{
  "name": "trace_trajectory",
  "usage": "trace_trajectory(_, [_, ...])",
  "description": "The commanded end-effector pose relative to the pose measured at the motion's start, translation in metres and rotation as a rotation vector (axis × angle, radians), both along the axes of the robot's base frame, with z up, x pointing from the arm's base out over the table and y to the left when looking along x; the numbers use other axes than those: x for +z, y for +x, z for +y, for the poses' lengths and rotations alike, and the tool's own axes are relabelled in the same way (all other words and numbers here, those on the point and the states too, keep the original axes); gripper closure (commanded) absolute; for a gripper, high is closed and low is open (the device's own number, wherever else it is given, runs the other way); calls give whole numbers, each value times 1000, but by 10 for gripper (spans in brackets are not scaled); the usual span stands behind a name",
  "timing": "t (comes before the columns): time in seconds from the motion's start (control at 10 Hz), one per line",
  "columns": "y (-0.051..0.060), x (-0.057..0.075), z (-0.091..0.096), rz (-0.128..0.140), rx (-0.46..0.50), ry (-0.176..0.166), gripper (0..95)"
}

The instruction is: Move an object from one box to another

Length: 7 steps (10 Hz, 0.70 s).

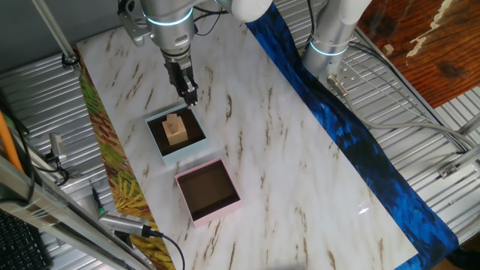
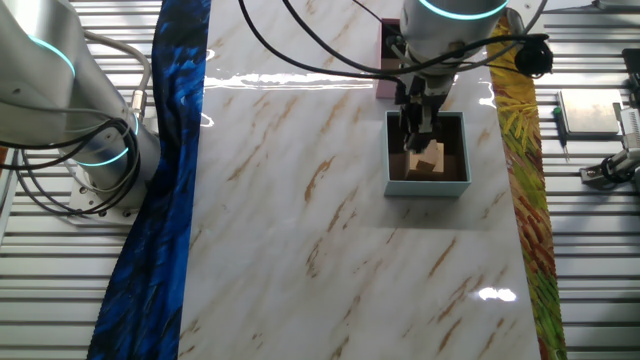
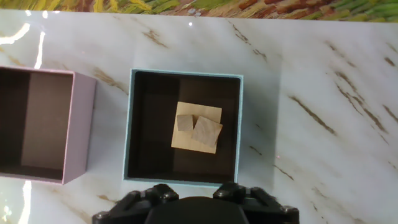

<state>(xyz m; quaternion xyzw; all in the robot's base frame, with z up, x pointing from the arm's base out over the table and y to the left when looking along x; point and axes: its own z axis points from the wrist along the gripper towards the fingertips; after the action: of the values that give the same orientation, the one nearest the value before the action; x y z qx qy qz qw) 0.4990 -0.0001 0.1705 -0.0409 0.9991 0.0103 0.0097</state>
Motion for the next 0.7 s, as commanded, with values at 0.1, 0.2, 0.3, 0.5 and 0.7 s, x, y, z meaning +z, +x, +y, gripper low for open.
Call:
trace_trajectory(0.1, [1, -1, 0, 1, -1, 2, 950])
trace_trajectory(0.2, [1, -1, 0, 0, 0, 3, 950])
trace_trajectory(0.3, [1, 0, 0, 1, 41, 2, 950])
trace_trajectory(0.5, [1, 0, 0, -2, 131, -5, 950])
trace_trajectory(0.7, [1, 0, 0, -3, 206, -7, 950])
